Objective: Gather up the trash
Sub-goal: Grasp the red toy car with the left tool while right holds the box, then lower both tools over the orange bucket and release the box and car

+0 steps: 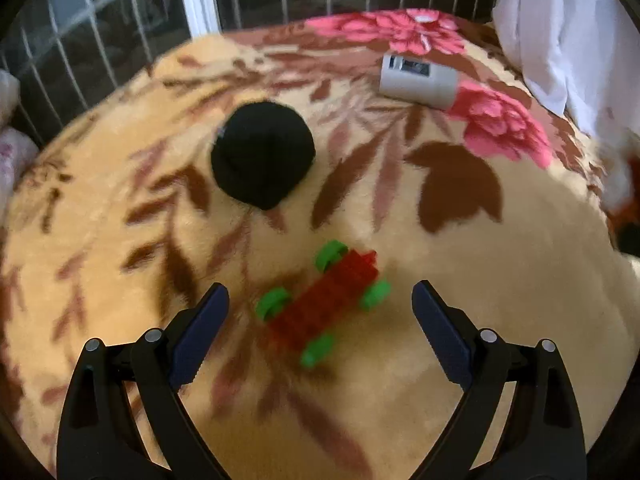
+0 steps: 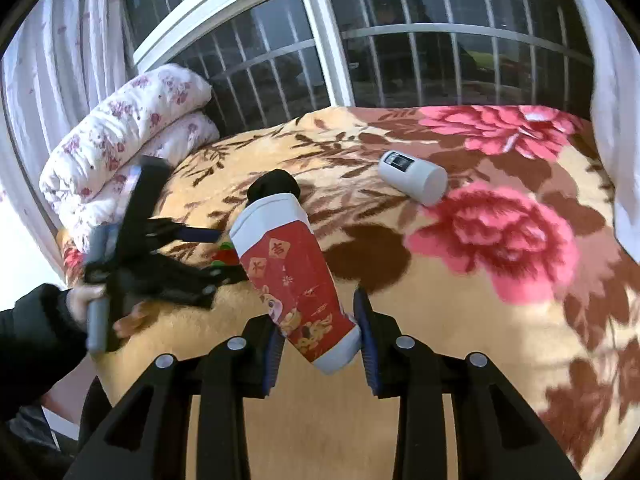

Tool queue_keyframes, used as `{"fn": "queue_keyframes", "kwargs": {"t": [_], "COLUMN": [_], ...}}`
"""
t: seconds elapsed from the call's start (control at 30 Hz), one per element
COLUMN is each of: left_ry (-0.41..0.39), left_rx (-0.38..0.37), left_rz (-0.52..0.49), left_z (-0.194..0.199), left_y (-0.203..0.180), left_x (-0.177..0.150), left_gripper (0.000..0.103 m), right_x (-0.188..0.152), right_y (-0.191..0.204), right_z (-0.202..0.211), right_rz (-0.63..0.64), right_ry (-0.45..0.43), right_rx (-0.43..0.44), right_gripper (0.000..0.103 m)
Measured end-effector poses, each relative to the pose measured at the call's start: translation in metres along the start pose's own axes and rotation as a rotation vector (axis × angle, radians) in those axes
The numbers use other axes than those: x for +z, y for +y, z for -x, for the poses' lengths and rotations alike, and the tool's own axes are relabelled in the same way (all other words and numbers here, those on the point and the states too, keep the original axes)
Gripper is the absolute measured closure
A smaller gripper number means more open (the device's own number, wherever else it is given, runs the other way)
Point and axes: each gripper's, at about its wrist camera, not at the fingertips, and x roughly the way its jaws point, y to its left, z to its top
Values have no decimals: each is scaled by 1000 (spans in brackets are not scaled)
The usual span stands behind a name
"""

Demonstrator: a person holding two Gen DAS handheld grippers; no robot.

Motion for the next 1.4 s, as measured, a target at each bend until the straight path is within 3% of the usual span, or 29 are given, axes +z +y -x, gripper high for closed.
{"fn": "queue_keyframes", "kwargs": {"t": [0.03, 0.07, 0.1, 0.17, 0.3, 0.5, 0.8, 1.07, 1.4], "left_ry": [4, 25, 37, 15, -11, -79, -163, -221, -232], "left_rx": [-5, -21, -5, 13, 19, -21, 19, 30, 12], "left_rz": [10, 11, -3, -44, -86, 6, 1, -3, -14], "left_z": [-4, -14, -19, -14, -2, 29, 95, 162, 198], "left_y": [2, 3, 1, -7, -14, -2, -24, -61, -92], "left_x": [1, 1, 1, -3, -15, -21, -42, -101, -181], "left_gripper": [13, 24, 25, 38, 39, 39, 39, 39, 39], "right_x": [-3, -5, -7, -11, -16, -19, -30, -74, -148], "right_y": [0, 0, -1, -1, 2, 8, 44, 89, 133], "right_z": [1, 1, 1, 0, 1, 3, 31, 82, 120], "right_rz": [-9, -15, -23, -27, -22, -35, -9, 20, 36], "right_ry": [0, 1, 3, 5, -6, -11, -37, -54, 0], "right_rx": [2, 1, -2, -9, -15, -2, 2, 6, -13], "right_gripper": [70, 70, 70, 70, 70, 70, 70, 70, 70]}}
